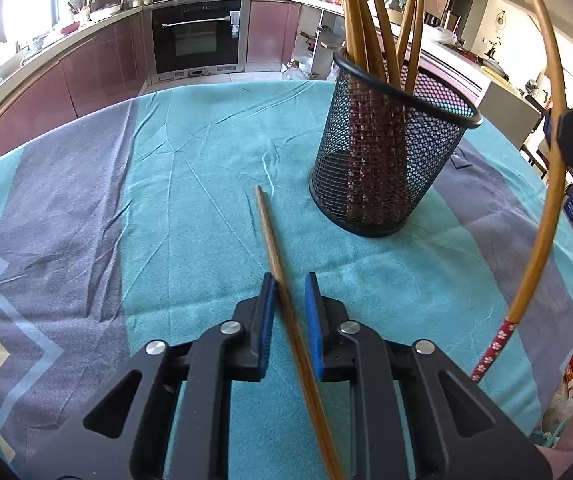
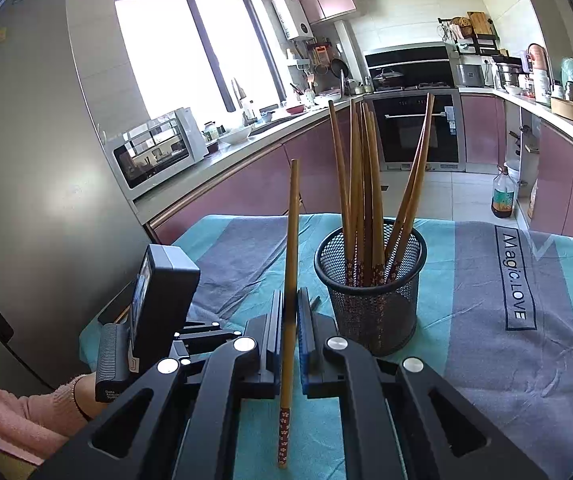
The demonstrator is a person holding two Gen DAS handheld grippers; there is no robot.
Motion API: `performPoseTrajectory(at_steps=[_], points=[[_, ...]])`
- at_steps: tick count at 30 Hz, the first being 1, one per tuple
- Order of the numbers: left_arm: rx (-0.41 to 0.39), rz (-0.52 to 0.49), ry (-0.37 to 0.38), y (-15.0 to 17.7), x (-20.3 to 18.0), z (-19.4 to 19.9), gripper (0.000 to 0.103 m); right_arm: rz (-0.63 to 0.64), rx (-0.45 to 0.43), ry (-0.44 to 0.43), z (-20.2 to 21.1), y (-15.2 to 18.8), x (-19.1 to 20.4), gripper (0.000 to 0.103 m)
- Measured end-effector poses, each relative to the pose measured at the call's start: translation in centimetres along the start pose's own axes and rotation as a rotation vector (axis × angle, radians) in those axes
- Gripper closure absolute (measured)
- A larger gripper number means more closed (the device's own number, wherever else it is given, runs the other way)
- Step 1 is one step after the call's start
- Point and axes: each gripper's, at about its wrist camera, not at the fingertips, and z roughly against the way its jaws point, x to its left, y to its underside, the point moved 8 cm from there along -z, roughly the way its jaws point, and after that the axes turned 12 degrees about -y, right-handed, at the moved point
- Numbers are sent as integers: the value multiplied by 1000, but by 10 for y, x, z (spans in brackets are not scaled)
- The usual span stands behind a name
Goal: Organize utensils
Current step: 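Lift both chopsticks upright and carry them over the mesh holder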
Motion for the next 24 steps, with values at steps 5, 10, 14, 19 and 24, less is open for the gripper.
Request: performPoseTrajectory(at_steps=[5,10,14,19,24], points=[[-6,5,-14,-1,1,0,93,-2,-1,-1,0,0,0,98],[-15,15,-3,-1,2,7,94,-4,-3,1,1,0,-1,98],[-36,26,17,-3,5,18,95,-5,-8,2,2,-1,-2,98],[-74,38,61,-8,10,39,95,-2,-20,5,6,-2,-2,98],[-125,40,87,-14,14,62,95,2,-33,9,11,-6,-2,98]])
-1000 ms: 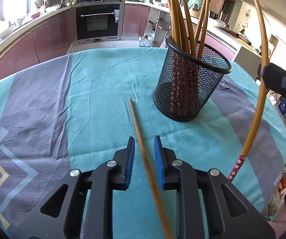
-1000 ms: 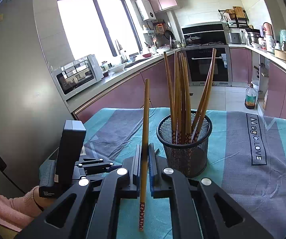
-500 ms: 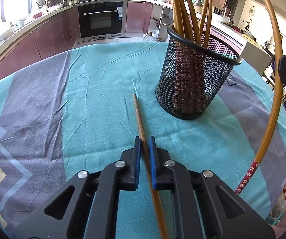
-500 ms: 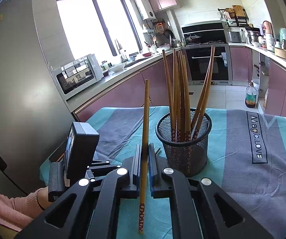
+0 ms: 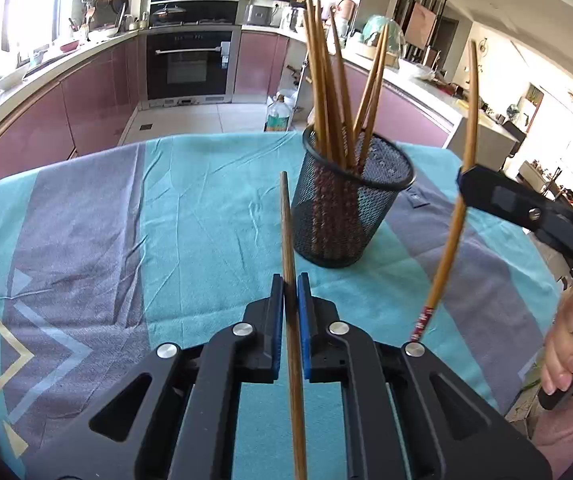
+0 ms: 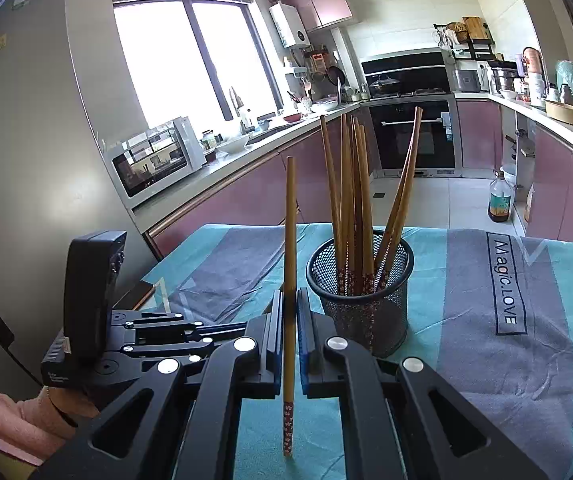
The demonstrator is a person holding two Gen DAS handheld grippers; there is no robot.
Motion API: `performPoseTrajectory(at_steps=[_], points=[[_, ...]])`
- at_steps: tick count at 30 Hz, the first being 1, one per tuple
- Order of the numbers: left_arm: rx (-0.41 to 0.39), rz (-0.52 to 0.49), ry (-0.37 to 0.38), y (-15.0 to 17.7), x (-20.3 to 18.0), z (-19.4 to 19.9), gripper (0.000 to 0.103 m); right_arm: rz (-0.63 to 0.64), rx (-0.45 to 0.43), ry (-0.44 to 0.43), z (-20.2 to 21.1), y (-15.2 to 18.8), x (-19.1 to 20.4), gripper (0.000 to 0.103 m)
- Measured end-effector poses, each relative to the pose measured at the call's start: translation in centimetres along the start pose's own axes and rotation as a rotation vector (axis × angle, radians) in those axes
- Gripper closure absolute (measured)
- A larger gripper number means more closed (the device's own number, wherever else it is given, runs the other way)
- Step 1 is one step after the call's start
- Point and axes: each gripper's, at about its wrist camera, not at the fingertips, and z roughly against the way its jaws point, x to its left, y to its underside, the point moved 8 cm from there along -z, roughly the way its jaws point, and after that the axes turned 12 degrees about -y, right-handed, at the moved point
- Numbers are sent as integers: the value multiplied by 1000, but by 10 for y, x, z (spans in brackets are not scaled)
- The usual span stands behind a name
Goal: Organize utensils
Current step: 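Lift both chopsticks upright and carry them over the mesh holder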
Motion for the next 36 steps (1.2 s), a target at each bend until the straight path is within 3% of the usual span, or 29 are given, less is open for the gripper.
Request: performPoseTrajectory(at_steps=[36], points=[[-234,64,125,-56,4,110,96,75,-95,32,30,-42,1,98]])
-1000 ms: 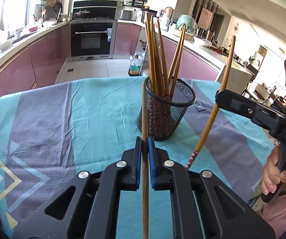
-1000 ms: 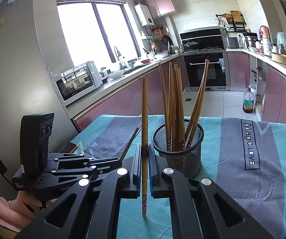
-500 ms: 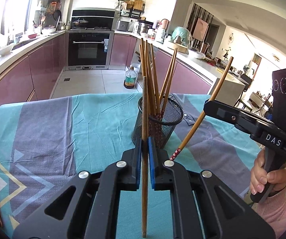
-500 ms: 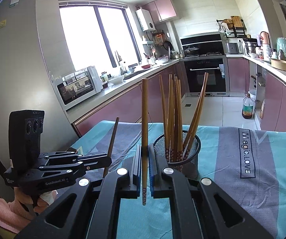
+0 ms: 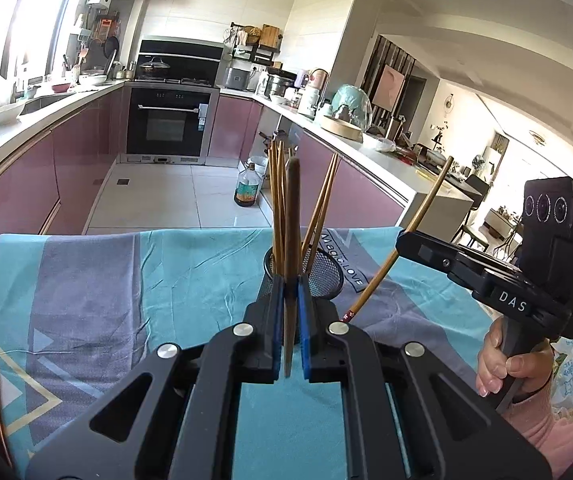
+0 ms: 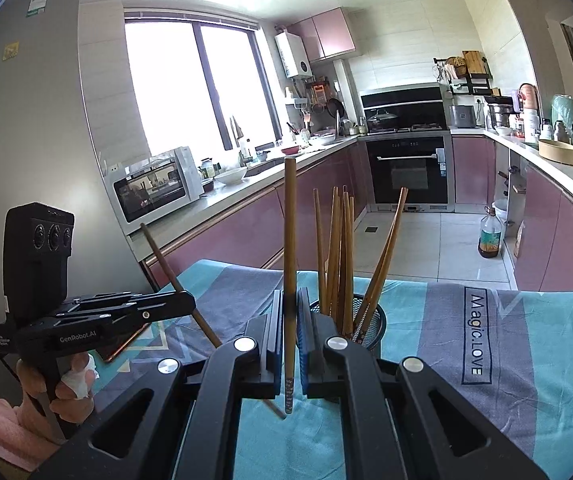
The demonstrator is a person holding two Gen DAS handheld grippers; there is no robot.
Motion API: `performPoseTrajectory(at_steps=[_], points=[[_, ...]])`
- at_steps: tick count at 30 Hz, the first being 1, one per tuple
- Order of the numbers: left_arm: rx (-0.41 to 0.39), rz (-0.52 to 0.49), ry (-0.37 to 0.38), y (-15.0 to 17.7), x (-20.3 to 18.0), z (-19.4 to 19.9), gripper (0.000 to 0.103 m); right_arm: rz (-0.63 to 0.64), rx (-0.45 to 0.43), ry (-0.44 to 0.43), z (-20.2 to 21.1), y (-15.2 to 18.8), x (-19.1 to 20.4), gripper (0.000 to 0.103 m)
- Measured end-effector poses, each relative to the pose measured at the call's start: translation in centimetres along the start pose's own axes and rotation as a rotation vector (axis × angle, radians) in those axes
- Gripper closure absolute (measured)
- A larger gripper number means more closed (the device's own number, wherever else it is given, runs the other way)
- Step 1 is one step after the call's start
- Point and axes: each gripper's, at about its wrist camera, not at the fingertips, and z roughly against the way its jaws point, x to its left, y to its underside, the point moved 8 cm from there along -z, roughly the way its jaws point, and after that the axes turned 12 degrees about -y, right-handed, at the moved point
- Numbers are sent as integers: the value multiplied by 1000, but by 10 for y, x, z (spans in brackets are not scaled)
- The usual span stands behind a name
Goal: Organize utensils
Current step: 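Lift both chopsticks upright and carry them over the mesh holder, then lower the chopsticks into the mesh holder with both grippers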
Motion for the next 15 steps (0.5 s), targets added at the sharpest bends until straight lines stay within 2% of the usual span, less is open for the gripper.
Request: performPoseTrajectory(at_steps=[15], points=[[-107,-13,22,-46,-8,34,96,46,-49,11,13,-24,4,98]])
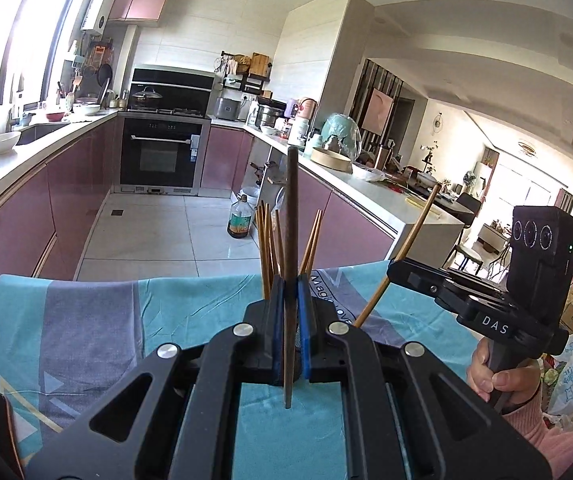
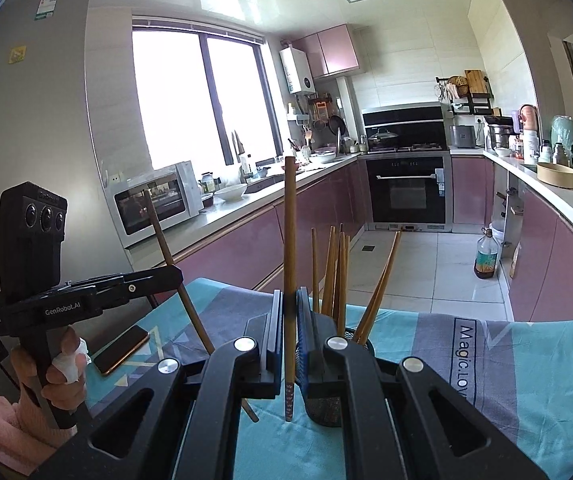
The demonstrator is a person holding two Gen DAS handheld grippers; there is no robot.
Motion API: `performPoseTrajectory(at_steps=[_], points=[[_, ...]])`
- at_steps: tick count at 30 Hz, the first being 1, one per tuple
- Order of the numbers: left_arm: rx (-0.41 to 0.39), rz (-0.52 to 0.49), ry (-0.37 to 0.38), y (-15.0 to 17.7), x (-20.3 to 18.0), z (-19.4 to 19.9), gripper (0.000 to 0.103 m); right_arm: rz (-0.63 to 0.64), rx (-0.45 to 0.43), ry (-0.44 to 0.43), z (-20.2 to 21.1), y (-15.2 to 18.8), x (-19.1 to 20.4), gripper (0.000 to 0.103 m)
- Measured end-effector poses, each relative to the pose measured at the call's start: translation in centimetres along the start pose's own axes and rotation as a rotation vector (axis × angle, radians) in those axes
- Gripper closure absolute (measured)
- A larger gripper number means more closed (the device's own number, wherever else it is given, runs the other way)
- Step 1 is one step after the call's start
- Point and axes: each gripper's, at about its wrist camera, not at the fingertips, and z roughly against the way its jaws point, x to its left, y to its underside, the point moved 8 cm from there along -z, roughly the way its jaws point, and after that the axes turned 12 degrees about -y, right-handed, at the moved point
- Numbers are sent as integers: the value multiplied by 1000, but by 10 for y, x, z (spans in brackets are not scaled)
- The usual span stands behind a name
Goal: Organize utensils
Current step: 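Lower the chopsticks into the mesh holder with both grippers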
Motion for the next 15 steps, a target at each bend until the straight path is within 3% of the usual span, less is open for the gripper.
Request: performPoseTrajectory(at_steps=[15], points=[[-77,-18,12,-43,-11,7,96,36,-52,13,7,-27,-3,98]])
